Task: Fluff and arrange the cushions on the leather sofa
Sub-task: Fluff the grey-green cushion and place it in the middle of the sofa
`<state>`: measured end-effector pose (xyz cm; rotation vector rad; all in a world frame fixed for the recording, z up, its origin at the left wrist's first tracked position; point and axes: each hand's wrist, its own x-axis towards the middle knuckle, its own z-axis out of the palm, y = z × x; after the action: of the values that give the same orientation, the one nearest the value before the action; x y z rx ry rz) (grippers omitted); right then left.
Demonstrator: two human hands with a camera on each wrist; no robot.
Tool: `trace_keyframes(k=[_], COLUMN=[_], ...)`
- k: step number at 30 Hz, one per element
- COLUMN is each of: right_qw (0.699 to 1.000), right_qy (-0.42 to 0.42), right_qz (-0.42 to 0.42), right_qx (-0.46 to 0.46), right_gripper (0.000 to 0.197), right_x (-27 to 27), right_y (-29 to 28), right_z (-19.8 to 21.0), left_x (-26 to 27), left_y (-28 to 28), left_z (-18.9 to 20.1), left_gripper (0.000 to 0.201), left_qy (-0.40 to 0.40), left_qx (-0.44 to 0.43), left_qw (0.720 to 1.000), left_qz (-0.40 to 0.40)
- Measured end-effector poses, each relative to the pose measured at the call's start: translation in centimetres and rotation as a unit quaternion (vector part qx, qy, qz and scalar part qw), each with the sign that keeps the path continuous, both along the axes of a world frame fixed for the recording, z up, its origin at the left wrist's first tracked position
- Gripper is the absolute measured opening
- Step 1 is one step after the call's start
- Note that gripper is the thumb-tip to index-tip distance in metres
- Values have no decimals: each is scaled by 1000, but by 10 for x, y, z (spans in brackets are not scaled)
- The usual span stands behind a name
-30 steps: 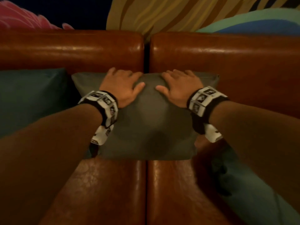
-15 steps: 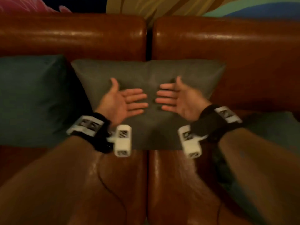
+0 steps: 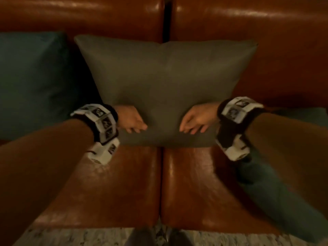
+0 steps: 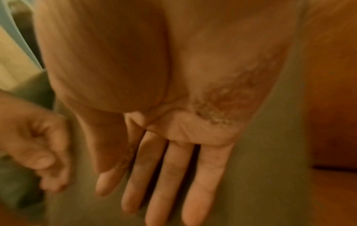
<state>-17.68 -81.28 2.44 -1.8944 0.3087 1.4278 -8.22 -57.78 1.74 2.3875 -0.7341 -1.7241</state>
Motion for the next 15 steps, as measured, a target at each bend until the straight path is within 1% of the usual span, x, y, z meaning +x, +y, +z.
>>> trace_keyframes(k=[1,2,3,4,5,6,7,8,9,10,11,12,13,14,15], right_qw=[999,997,990,970,948,934,932,948,962,968,969,969,969,969,969], right_qy=[-4,-25,-65,-103,-117,-130,-134,-123,-104,-83,-61,-62,-71,-69,-69], right_qz=[-22,-28,15,85,156,218,264,254,238,231,238,236,231,225,221], right_qx=[-24,-62,-122,-203,-253,-252,-209,-144,-85,-50,-33,-30,-48,-73,-89], right_gripper=[13,14,18,25,30,31,29,27,26,29,34,38,41,42,42], right_x=[-5,-14,-23,-31,-37,-43,-50,-55,-57,-57,-55,-52,-47,-42,-39], right_y=[-23,-44,-65,-79,-81,-71,-52,-27,5,35,58,71,74,64,50], right_z=[4,11,18,24,30,29,23,11,1,-10,-23,-38,-52,-66,-74], left_x=[15,27,34,30,20,1,-20,-43,-62,-77,-85,-88,-86,-76,-64], left_y=[17,39,59,72,76,73,63,45,27,8,-8,-15,-15,-10,6], left_z=[2,3,1,3,3,3,-1,-6,-14,-25,-35,-48,-68,-84,-101], left_gripper=[63,81,87,79,66,55,44,35,29,28,30,32,34,35,31], left_qy=[-59,-136,-205,-234,-235,-197,-150,-80,-7,37,33,2,-42,-74,-91], left_qx=[34,83,125,158,164,142,100,58,36,22,10,-5,-6,4,23], left_qw=[997,983,964,950,943,952,965,979,987,988,989,991,990,987,983], left_qz=[-37,-87,-117,-132,-167,-188,-191,-176,-157,-147,-147,-137,-133,-142,-157])
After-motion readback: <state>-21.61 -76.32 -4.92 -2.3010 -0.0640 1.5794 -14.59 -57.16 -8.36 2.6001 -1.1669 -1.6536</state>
